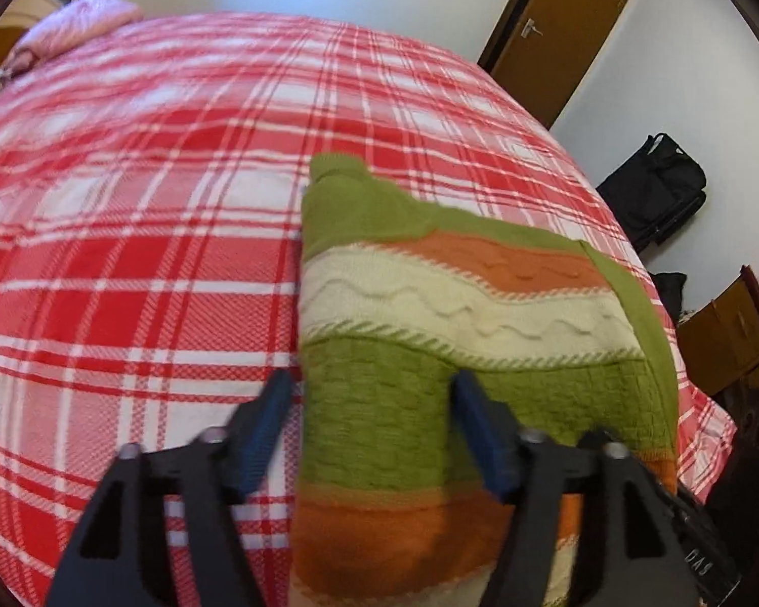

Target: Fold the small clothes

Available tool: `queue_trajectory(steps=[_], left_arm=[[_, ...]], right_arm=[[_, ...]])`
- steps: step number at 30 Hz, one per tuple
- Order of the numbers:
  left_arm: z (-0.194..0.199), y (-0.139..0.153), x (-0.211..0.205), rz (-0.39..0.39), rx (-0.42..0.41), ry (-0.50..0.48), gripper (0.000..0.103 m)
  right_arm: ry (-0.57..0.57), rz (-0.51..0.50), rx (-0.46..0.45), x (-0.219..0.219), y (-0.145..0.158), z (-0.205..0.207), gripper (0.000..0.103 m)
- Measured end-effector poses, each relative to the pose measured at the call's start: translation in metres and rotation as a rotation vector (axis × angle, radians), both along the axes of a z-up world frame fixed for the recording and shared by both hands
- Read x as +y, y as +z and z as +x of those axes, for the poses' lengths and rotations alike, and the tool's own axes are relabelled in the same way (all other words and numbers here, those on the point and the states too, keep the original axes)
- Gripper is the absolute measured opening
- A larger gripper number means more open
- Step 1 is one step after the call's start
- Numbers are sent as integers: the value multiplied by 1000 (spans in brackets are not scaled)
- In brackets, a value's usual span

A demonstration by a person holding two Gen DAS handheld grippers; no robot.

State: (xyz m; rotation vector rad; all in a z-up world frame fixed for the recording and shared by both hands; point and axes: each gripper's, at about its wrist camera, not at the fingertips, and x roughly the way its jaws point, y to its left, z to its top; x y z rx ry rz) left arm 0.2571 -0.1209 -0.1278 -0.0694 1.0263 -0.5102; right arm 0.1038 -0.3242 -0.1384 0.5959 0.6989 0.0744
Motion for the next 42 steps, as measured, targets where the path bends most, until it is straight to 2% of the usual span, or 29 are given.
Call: queue_trajectory(steps=[1,2,3,5,8,10,11,12,13,18,20,23,28,42], left_arm=[[3,-3,-1,3,13,3,85],[7,-9,0,-10,36,4,91],[8,-12,1,-29,51,7,94],[7,-14,0,-48,43,5,96],[0,-15,-10,0,0,-14,97],[-4,-13,-12,-2,-14,-34,89],[-5,-12,-12,-27,-11,-55,75],[-6,-11,-11,-57,0,-69,68],[-8,-10,-12,-50,-10,-63,66],[-21,2,-24,25,-100,-62,41],[-23,9,-22,16,-110,-51,37],[-26,16,-17,-3,-103,-41,36],[-43,29,-19,5,-133,-54,36],[-92,58,-76,53,-218,-177,36]], right_arm=[[-16,-12,7,-2,0,-1,53],[-37,-33,12,-5,1,-2,63],[-56,-56,14,-8,1,-2,72],[-58,-54,31,-13,-3,3,80],[-12,-4,32,-17,-12,13,81],[22,-4,45,-16,-12,20,82],[45,-25,58,-13,-11,23,77],[71,-33,57,-8,-10,24,41],[112,0,60,-2,-11,27,38],[71,-105,23,14,2,20,34],[54,-140,-3,19,9,12,33],[43,-168,-50,29,22,-1,33],[5,-148,-86,26,35,-26,33],[-162,-90,-139,-18,57,-98,33]])
